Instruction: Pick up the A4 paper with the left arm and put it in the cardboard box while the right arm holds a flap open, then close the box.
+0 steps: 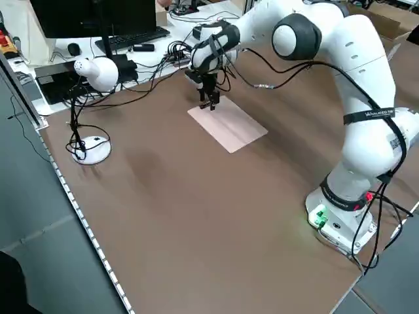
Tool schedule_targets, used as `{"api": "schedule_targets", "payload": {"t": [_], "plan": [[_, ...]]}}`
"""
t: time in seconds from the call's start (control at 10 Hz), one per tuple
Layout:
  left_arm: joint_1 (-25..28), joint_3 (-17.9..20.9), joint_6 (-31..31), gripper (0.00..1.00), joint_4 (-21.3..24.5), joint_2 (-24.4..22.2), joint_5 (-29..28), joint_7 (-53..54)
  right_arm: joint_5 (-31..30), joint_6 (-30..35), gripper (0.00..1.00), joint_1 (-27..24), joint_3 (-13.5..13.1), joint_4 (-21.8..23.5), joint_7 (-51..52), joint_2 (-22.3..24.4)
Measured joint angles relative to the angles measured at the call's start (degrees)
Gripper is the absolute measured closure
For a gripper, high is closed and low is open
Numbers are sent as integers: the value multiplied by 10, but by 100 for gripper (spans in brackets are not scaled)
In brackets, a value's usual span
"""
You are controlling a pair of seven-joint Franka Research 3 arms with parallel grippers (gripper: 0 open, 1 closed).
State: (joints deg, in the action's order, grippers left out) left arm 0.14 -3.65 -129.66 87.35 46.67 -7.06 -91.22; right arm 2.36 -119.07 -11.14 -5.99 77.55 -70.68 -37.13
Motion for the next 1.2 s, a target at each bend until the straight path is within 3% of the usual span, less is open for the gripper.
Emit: {"api": "schedule_targets", "payload": {"t": [0.2, 0.3, 0.5, 0.9, 1.2], "plan": [[0, 0, -3, 48, -5, -1, 0, 0, 0, -2, 46, 0, 0, 0, 0, -5], [0, -1, -6, 61, -7, -1, 0, -2, 0, -3, 61, 0, 0, 0, -1, -5], [1, -1, -6, 67, -5, -5, 0, -6, 1, -2, 94, -4, 0, 0, -3, -5], [1, -1, -7, 68, -4, -6, 0, -10, 1, 4, 96, -3, 2, -1, -5, -5], [6, 0, 1, 68, -8, -17, 0, -6, 1, 60, 96, 34, 9, -14, -43, 10]]}}
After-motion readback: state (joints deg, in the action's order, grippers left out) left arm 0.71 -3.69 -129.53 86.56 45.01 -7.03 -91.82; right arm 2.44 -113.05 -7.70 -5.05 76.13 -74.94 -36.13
